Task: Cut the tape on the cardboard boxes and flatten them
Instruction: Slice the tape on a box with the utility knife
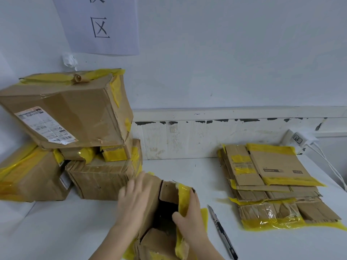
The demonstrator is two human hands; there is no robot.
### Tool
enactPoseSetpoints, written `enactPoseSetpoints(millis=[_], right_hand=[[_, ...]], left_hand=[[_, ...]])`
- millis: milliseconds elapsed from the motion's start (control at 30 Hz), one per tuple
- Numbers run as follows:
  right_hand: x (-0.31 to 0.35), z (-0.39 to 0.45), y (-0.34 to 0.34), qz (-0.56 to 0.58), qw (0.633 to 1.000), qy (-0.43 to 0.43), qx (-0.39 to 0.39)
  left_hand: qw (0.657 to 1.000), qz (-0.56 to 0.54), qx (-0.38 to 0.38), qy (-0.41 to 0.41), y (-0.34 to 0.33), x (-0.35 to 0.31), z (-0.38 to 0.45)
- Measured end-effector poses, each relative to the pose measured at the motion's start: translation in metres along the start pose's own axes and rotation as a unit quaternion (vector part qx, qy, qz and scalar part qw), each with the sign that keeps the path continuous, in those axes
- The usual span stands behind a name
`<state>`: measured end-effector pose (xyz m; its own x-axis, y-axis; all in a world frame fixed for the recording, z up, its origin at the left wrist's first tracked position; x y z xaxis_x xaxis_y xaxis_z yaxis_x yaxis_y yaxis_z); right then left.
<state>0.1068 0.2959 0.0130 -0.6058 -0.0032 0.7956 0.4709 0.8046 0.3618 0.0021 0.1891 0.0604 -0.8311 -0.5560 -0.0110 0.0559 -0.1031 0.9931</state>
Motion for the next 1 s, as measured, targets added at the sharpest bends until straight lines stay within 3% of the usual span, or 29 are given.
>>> enactPoseSetpoints(millis=[67,100,167,233,300,367,400,500,600,700,900,1000], right_hand=[[-0.004,-0.002,-0.007,-0.035,0.999,-0.014,-0.028],[-0.006,-0.003,-0.008,-0.046,0.998,-0.021,-0.036],[-0.008,-0.005,-0.008,-0.042,0.998,-0.022,-0.035],[-0.011,-0.007,-0.007,0.035,0.999,-0.011,0.002],[-0.019,-0.004,0.004,0.137,0.990,-0.029,0.033],[-0.038,0.010,0.027,0.115,0.992,-0.047,-0.007],[-0.051,0.021,0.042,0.071,0.995,-0.054,-0.054],[-0.091,0.053,0.082,-0.062,0.980,-0.104,-0.159],[-0.117,0.072,0.086,-0.225,0.949,-0.159,-0.152],[-0.119,0.082,0.079,-0.330,0.920,-0.148,-0.152],[-0.116,0.087,0.072,-0.361,0.917,-0.119,-0.122],[-0.110,0.081,0.079,-0.151,0.983,-0.090,-0.047]], left_hand=[[0.992,0.025,-0.049,-0.118,0.006,-0.025,0.001],[0.992,-0.029,-0.008,-0.124,0.002,-0.035,-0.001],[0.980,-0.189,0.049,-0.044,-0.012,-0.045,0.000],[0.938,-0.335,0.074,0.059,-0.028,-0.047,0.000],[0.899,-0.415,0.116,0.078,-0.039,-0.050,-0.001],[0.874,-0.457,0.151,0.068,-0.046,-0.052,0.000],[0.874,-0.455,0.163,0.056,-0.045,-0.052,0.000],[0.922,-0.334,0.196,0.008,-0.040,-0.045,0.007],[0.953,-0.211,0.215,-0.018,-0.030,-0.037,0.015],[0.974,-0.123,0.191,-0.023,-0.022,-0.036,0.015],[0.985,-0.114,0.130,-0.024,-0.032,-0.049,-0.006],[0.995,-0.034,0.039,-0.086,-0.025,-0.057,-0.007]])
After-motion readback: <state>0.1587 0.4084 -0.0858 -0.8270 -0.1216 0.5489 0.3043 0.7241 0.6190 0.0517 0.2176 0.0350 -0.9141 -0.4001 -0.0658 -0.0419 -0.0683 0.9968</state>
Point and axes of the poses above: each hand's wrist, its own z-axis towards the middle knuckle, its own y-axis out of the back of the hand, x = y × z, the point moved 5 cm from there along z, towards the middle knuckle, and after that the axes turned 15 degrees about -y, right-handed, at the moved point
